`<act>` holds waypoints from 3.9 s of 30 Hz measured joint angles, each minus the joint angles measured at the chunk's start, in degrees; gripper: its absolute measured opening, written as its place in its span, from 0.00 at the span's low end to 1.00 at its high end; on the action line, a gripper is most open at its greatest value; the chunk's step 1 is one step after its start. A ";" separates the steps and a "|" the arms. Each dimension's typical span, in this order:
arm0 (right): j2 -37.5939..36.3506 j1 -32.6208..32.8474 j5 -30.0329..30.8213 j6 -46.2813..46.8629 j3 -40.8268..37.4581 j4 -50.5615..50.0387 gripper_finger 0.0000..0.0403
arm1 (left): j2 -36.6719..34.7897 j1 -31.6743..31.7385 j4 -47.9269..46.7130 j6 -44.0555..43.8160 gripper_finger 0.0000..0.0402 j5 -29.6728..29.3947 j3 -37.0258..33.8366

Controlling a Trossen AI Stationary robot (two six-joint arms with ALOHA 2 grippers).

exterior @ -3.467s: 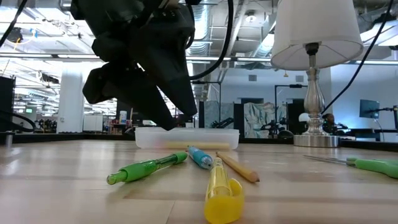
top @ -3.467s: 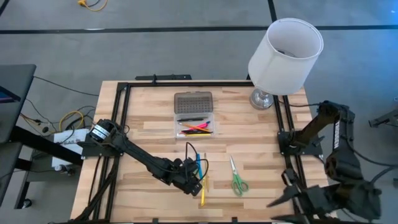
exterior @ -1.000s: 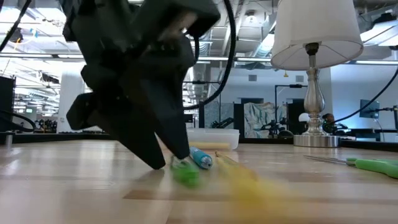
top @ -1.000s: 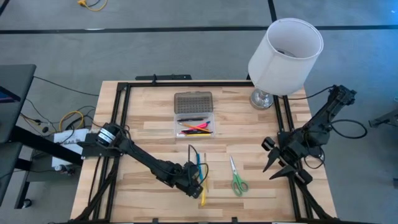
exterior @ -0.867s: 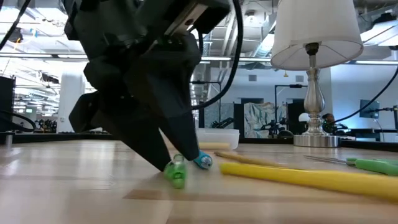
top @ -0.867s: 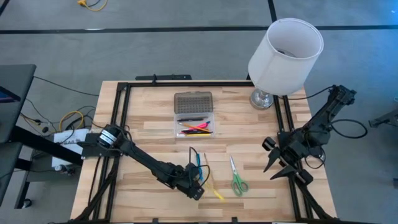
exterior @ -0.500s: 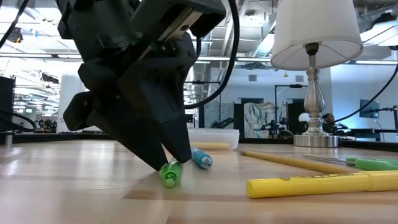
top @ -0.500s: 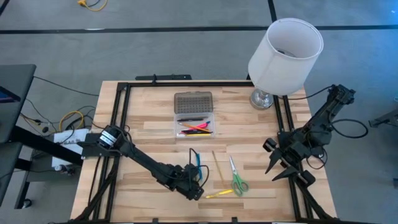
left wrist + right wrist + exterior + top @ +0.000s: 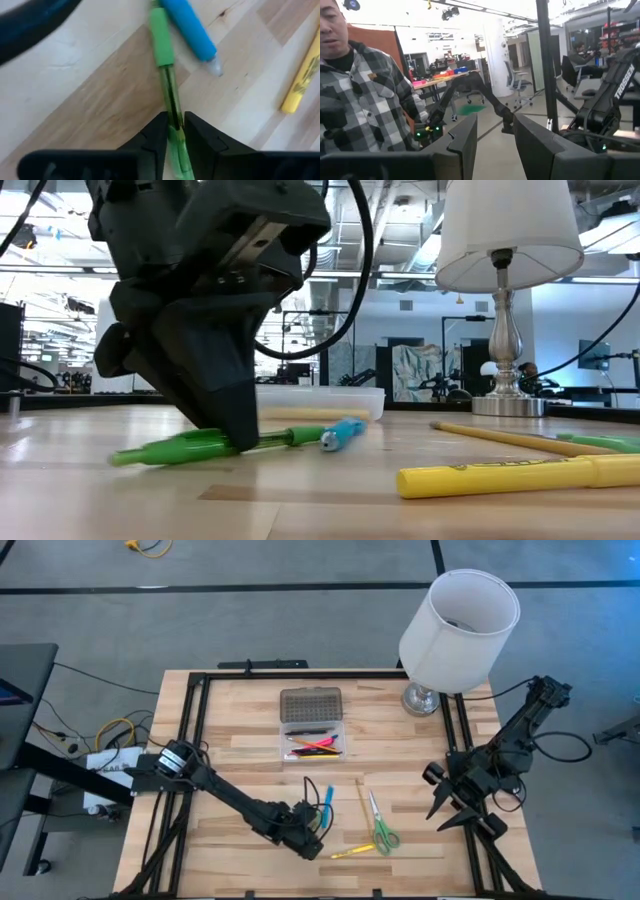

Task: Pick & place school supplies into a supply box
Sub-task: Put the green transparent pen into the supply box

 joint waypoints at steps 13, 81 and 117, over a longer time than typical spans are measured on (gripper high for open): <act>3.76 -0.04 0.07 5.64 0.00 -0.94 0.30 | -0.31 -0.17 -6.34 5.70 0.09 0.35 0.30; 27.54 -9.64 5.49 19.01 0.00 19.58 0.30 | 0.13 5.30 -15.24 17.60 0.24 7.38 4.13; 27.54 -9.64 5.60 20.50 0.00 17.70 0.30 | 0.87 6.48 -22.17 20.88 0.03 3.78 9.48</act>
